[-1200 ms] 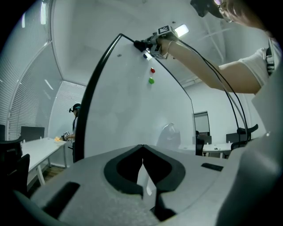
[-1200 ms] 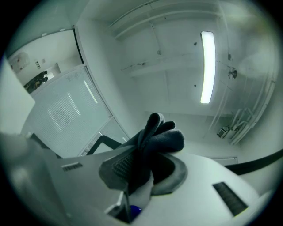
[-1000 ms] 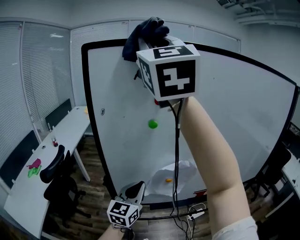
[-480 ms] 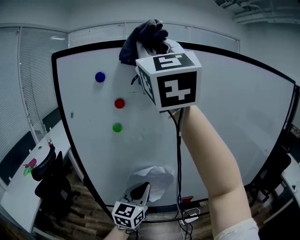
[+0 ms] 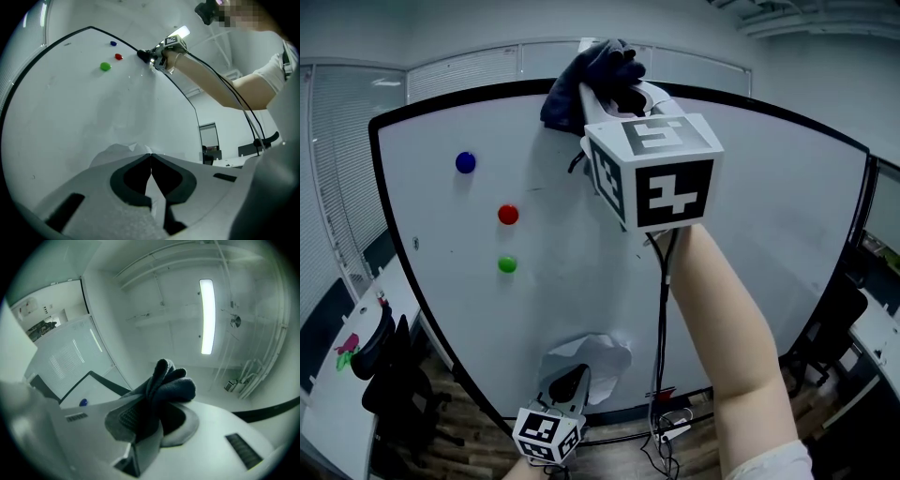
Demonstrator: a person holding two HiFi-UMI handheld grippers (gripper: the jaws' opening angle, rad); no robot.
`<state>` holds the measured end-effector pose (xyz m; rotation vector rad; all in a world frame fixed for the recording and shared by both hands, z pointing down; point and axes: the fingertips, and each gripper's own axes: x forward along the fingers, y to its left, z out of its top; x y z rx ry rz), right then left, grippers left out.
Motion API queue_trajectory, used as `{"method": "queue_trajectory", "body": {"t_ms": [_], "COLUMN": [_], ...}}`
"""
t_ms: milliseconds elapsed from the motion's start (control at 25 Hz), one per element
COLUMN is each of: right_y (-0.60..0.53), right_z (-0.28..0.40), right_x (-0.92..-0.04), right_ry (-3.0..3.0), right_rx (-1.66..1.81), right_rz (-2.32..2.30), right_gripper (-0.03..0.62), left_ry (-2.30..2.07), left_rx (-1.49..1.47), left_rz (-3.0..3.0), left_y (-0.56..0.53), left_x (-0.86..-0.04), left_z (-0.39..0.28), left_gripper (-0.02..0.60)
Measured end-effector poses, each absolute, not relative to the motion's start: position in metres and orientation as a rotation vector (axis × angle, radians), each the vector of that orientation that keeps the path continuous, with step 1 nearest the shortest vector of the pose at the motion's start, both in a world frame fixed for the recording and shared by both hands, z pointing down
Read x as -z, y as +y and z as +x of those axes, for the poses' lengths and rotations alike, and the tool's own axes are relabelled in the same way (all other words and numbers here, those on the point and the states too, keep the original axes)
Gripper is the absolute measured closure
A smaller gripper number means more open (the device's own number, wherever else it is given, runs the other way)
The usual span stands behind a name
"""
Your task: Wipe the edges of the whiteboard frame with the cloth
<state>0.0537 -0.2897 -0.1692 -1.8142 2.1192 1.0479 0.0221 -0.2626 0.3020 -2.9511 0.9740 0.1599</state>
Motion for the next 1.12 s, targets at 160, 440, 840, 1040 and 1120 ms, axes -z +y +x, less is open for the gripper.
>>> {"method": "queue_trajectory", "body": {"t_ms": [160, 440, 840, 1040, 1120], "right_y": [-0.286, -0.278, -0.259, -0.245, -0.237], "right_z": [0.071, 0.108, 0.189, 0.259, 0.290], "right_x": [0.167, 0.172, 0.176, 0.181, 0.181], "right_ry": [2.091, 2.096, 2.106, 2.086, 2.079], "right_rx": [-1.054, -1.076, -1.115, -1.126, -1.122], "right_rz": [-1.846, -1.873, -1.874, -1.911, -1.913], "right_gripper": [0.526, 0.526, 0.526, 0.526, 0.526], "left_ry": [0.957, 0.906, 0.908, 0.921, 0.916], "left_rx": [-0.123, -0.082, -0.130, -0.136, -0.139], "left_rz": [-2.966, -2.923, -2.902, -2.880, -2.871], "left_y": [-0.259, -0.252, -0.238, -0.228, -0.219], "left_x": [-0.312, -0.302, -0.295, -0.289, -0.287], "left_z": [0.029, 0.061, 0.160, 0.221, 0.248], "left_gripper": [0.563, 0.563, 0.563, 0.563, 0.563]}}
